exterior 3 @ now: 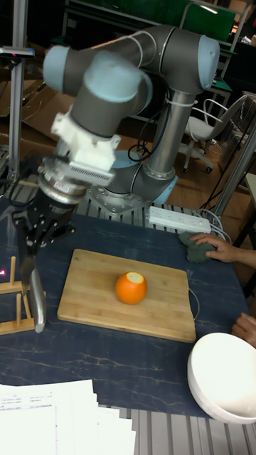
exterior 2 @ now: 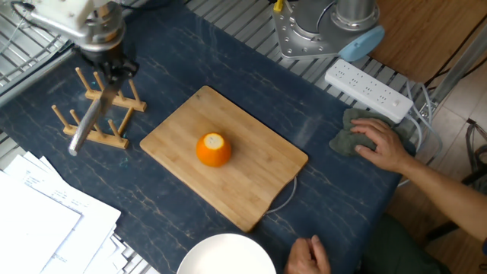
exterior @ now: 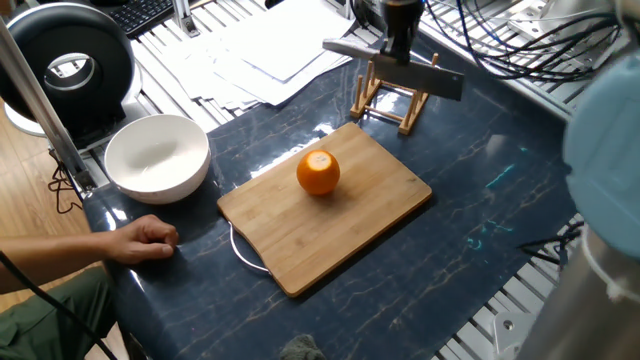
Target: Chop the orange
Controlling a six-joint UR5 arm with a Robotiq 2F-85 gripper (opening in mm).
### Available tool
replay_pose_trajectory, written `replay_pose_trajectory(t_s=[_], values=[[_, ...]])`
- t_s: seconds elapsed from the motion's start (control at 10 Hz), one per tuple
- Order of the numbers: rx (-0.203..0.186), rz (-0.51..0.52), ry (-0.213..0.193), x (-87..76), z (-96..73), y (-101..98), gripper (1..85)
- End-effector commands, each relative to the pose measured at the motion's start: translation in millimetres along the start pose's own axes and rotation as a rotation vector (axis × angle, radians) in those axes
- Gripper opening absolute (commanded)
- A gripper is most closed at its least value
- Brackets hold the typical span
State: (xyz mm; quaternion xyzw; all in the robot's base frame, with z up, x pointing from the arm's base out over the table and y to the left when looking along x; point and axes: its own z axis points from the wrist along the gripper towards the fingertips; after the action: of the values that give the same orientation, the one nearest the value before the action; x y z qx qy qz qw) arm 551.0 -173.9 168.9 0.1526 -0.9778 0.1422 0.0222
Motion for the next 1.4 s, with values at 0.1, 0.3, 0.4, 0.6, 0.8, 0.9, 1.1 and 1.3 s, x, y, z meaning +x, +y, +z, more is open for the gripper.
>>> replay_pose_trajectory(t_s=[0.1, 0.3, 0.4, 0.6, 0.8, 0.9, 1.1, 1.3], values=[[0.007, 0.088, 0.036, 26.2, -32.4, 22.1, 1.3], [0.015, 0.133, 0.023, 31.7, -36.6, 26.0, 1.3], [-0.004, 0.159, 0.005, 29.3, -37.1, 29.1, 1.3], [0.004, 0.112, -0.038, 21.8, -35.1, 12.8, 1.3], [-0.005, 0.103, -0.064, 15.7, -35.3, 12.4, 1.3], [0.076, -0.040, -0.126, -0.7, -37.6, -7.1, 1.3], [0.030, -0.064, -0.173, -12.6, -38.8, 5.6, 1.3], [-0.010, -0.043, -0.180, -14.1, -39.0, 15.5, 1.3]])
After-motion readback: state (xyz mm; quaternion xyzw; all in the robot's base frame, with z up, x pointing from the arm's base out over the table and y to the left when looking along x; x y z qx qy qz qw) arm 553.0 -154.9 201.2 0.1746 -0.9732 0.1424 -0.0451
